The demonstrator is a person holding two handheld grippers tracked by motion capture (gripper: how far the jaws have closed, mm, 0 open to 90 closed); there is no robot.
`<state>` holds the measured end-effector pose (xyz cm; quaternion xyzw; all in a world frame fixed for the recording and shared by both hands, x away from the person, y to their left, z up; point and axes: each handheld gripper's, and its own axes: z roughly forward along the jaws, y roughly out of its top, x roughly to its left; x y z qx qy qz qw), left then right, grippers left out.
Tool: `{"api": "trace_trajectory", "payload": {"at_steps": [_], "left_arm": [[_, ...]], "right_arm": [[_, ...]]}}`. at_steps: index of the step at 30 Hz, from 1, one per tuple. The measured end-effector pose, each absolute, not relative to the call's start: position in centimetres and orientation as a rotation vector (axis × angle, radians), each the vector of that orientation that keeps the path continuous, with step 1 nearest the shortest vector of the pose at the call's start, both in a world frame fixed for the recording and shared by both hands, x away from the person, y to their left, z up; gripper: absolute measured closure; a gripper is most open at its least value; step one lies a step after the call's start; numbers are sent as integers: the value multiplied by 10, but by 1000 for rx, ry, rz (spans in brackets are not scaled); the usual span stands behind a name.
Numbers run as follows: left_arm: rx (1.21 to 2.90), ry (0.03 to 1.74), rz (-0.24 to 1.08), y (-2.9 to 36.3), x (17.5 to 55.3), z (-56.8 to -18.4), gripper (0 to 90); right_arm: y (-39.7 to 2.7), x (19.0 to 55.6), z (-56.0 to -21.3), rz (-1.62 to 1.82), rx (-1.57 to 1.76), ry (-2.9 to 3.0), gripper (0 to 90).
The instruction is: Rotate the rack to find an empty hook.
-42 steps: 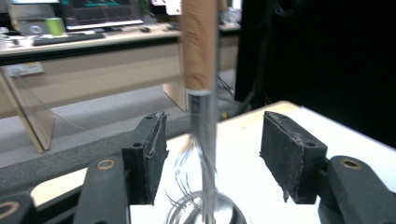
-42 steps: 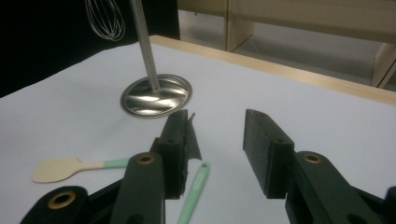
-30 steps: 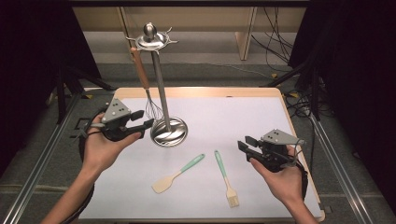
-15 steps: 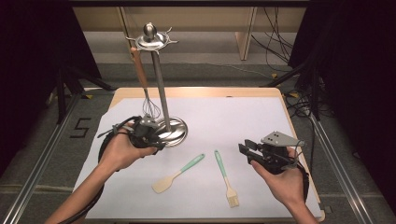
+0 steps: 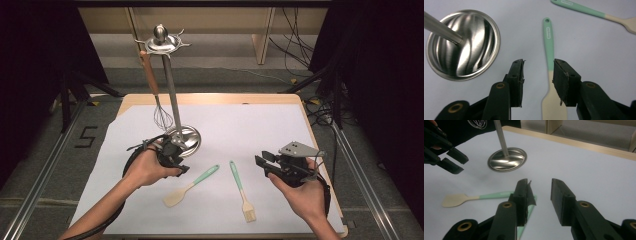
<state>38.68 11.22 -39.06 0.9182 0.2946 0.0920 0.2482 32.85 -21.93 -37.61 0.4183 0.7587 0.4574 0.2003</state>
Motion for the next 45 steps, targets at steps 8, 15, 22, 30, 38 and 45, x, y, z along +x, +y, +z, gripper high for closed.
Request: {"api": "trace_trajectory", "payload": {"at_steps": [8, 15, 22, 30, 38, 45], "left_arm": [[2578, 773, 214, 99, 389, -402, 595], [2638, 739, 204, 91, 391, -410, 593], [2677, 726, 178, 85, 393, -418, 597], [2704, 775, 138, 78, 392, -431, 595], [2741, 751, 130, 74, 395, -441, 598], [2772, 751, 125, 69, 395, -447, 601]], "right_arm": [[-218, 325, -375, 1280, 1236, 2140, 670], [-217, 325, -377, 1280, 1228, 2142, 667], [-215, 326, -378, 1292, 1230, 2137, 666], [-215, 325, -378, 1279, 1246, 2149, 666], [-215, 324, -378, 1276, 1244, 2151, 667], [-215, 324, -377, 1273, 1235, 2141, 668]]}}
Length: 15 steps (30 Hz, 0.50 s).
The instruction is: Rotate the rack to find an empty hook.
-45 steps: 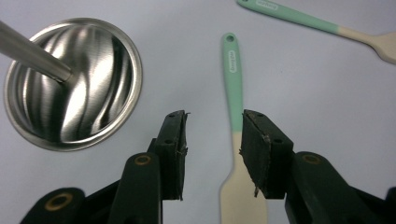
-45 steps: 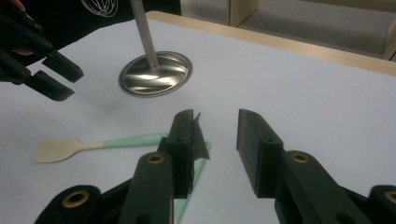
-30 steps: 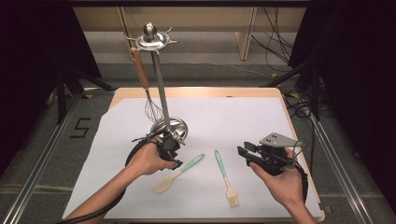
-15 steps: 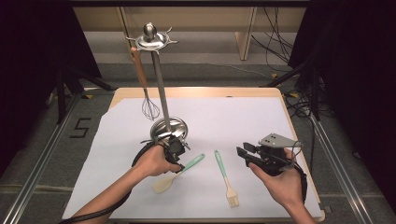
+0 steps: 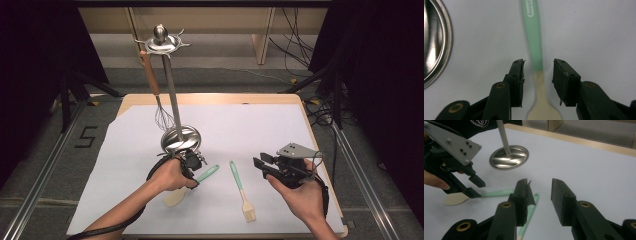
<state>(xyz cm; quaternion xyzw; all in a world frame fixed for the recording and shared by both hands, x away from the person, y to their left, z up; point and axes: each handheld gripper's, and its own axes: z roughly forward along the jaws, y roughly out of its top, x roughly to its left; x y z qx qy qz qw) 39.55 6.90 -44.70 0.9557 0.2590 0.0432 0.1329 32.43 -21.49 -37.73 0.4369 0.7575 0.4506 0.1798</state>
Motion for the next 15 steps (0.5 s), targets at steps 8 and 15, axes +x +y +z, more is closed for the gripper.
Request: {"api": "trace_trajectory", "payload": {"at_steps": [8, 15], "left_arm": [[2796, 770, 99, 67, 396, -456, 605], [2807, 770, 88, 65, 397, -459, 604]], "right_arm": [[-215, 324, -378, 1283, 1238, 2150, 668], [-215, 324, -377, 1280, 1242, 2150, 667]]}}
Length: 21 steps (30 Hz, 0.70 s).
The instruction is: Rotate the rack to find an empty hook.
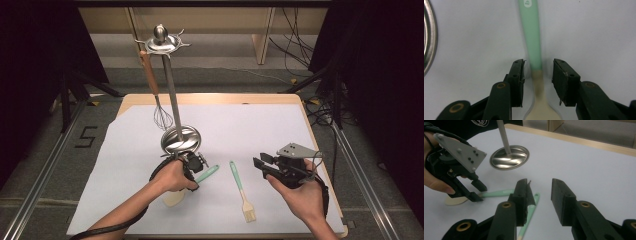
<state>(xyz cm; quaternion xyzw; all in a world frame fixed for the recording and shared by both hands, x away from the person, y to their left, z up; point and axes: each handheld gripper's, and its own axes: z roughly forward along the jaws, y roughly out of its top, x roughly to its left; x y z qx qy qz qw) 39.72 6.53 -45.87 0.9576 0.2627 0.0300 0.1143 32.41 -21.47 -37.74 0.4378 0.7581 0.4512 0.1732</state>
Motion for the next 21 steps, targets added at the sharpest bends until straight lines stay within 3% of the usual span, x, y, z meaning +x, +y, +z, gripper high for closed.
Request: {"api": "trace_trajectory", "payload": {"at_steps": [21], "left_arm": [[2828, 808, 47, 64, 405, -459, 647]], "right_arm": [[-212, 325, -380, 1309, 1232, 2125, 667]]}}
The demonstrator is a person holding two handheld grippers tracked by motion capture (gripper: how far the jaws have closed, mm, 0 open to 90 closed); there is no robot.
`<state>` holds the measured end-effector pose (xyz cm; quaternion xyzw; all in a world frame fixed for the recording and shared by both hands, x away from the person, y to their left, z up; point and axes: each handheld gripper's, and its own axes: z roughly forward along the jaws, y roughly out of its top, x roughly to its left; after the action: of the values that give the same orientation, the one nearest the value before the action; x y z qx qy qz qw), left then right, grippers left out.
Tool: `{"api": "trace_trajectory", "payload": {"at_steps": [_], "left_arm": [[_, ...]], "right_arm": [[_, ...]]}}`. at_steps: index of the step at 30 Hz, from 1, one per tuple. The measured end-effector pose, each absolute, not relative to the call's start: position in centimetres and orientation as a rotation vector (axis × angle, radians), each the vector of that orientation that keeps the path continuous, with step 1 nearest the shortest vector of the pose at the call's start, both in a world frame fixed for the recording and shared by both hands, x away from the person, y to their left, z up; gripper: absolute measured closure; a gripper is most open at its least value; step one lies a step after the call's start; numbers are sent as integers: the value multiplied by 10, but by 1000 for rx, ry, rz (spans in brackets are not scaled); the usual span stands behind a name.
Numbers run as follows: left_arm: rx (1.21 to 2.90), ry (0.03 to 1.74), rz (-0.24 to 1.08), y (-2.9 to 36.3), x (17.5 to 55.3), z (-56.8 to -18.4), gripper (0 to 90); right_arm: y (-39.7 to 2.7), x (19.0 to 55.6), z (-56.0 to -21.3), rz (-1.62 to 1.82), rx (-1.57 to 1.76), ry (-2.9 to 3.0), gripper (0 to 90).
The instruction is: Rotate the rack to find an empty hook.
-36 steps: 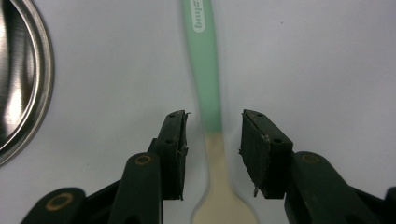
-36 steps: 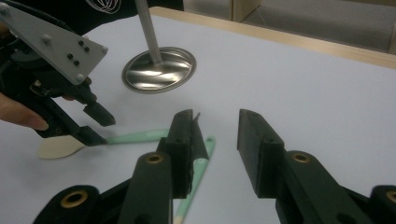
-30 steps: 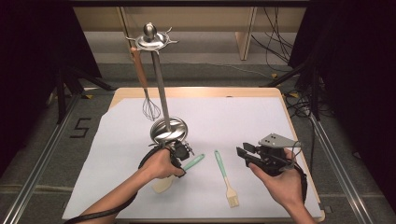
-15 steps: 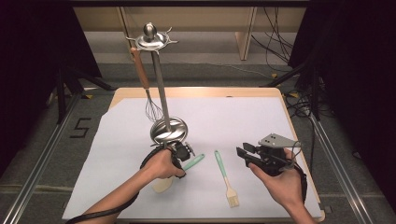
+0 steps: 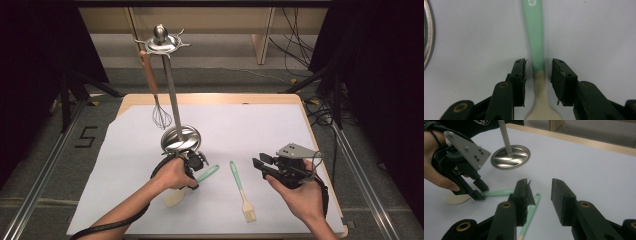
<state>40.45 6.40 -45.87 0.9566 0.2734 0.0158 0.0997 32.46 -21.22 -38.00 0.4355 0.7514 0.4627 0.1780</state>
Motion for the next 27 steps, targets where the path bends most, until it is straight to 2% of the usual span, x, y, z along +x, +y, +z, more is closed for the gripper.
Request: {"api": "trace_trajectory", "payload": {"at_steps": [8, 13, 27], "left_arm": [[2860, 809, 64, 60, 403, -458, 738], [2843, 871, 66, 58, 402, -459, 793], [2718, 892, 44, 75, 399, -454, 803]], "right_arm": [[-217, 327, -378, 1283, 1161, 2153, 667], [-216, 327, -381, 1290, 1159, 2112, 667], [-215, 325, -378, 1287, 1259, 2144, 668]]}}
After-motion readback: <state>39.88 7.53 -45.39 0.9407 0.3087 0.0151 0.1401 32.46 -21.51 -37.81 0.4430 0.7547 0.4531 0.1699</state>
